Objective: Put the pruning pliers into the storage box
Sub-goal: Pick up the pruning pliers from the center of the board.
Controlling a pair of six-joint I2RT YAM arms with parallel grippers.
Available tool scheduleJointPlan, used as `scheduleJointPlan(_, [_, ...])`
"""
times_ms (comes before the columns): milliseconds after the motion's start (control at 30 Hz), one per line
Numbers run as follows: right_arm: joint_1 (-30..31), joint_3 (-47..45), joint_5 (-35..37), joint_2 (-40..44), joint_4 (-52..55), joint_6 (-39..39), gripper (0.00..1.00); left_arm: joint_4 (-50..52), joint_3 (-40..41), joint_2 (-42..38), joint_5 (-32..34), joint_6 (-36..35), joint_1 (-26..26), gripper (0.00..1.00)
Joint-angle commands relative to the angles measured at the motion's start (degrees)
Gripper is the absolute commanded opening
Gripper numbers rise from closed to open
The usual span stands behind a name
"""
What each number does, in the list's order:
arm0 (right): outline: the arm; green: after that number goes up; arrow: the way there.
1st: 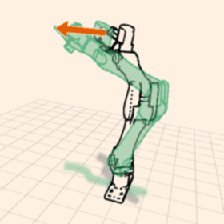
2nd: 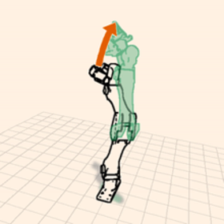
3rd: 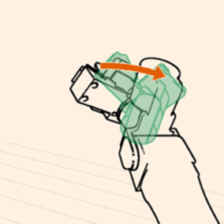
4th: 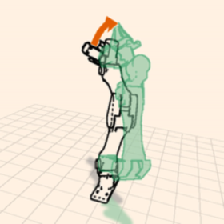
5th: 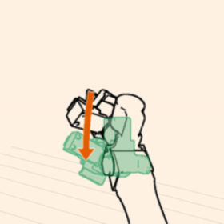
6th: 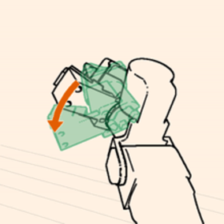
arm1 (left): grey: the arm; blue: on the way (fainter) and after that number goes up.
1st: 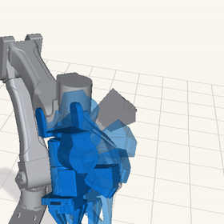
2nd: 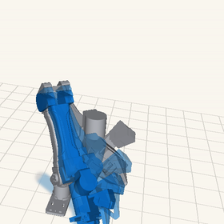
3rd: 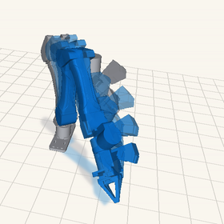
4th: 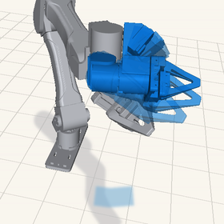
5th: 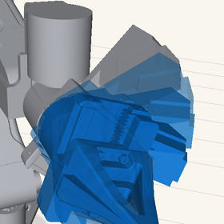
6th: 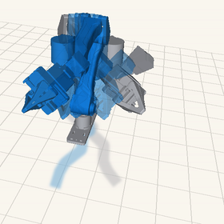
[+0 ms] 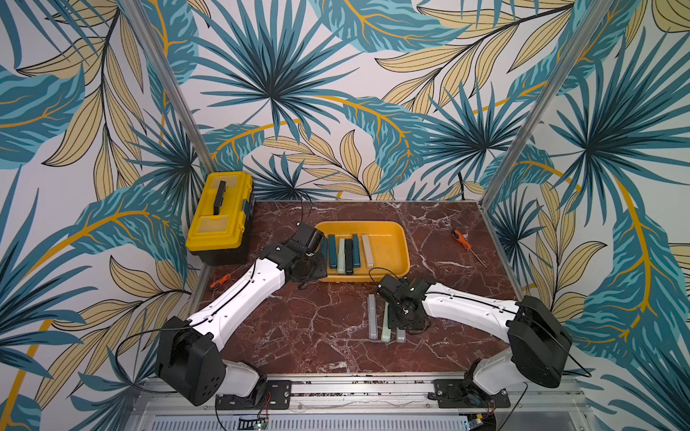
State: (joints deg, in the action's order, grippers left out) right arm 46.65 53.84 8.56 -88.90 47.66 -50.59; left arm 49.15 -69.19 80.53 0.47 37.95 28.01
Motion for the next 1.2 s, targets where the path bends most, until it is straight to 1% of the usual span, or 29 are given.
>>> scheduleJointPlan(0, [-0.2,-1.1,0.8,-1.5,-1.5,1.1,0.59,1.0,0.3,-1.2,1.2,0.3,-0.3,0.51])
scheduleJointPlan(33, [-2.1,-1.4,0.7,-1.7,-2.1,1.3,0.59,1.1,0.2,-1.2,1.3,0.3,-0.3,0.51])
scheduleJointPlan(100, [-3.0,-2.0,0.2,-2.1,-3.5,2.1,0.58,1.4,-0.1,-1.1,1.5,0.3,-0.3,0.5])
scheduleJointPlan(367, [-4.2,-2.0,-1.6,-6.1,-7.7,4.5,0.53,1.9,-0.4,-0.9,1.5,0.5,-0.3,0.5])
scheduleJointPlan(433, [-4.3,-2.4,-2.6,-7.1,-8.5,4.5,0.47,2.7,-0.6,-1.1,1.7,0.4,-0.3,0.51])
scheduleJointPlan(567, [-4.3,-4.2,-3.8,-7.0,-10.6,4.1,0.39,3.8,-0.7,-2.2,2.4,0.2,-0.3,0.51])
scheduleJointPlan(700, [-4.4,-3.3,-2.8,-5.2,-8.0,4.6,0.29,4.2,-0.7,-2.5,2.5,0.5,-0.3,0.51])
scheduleJointPlan(767, [-4.4,-2.2,-1.6,-3.4,-5.8,5.2,0.27,4.1,-0.7,-2.3,2.5,0.6,-0.3,0.51])
scheduleJointPlan(833, [-4.4,-0.5,-0.6,-1.9,-3.0,5.9,0.27,3.9,-0.7,-2.1,2.5,0.7,-0.3,0.51])
scheduleJointPlan(900, [-4.3,1.1,0.4,-0.3,-0.6,6.4,0.23,3.5,-0.6,-1.9,2.3,0.8,-0.3,0.51])
scheduleJointPlan(1033, [-4.4,4.6,2.2,2.7,3.6,7.4,0.23,3.0,-0.2,-1.8,2.0,0.9,-0.3,0.51])
scheduleJointPlan(1167, [-4.4,10.4,3.4,3.7,8.6,9.3,0.23,2.7,0.0,-1.8,2.0,0.9,-0.3,0.51])
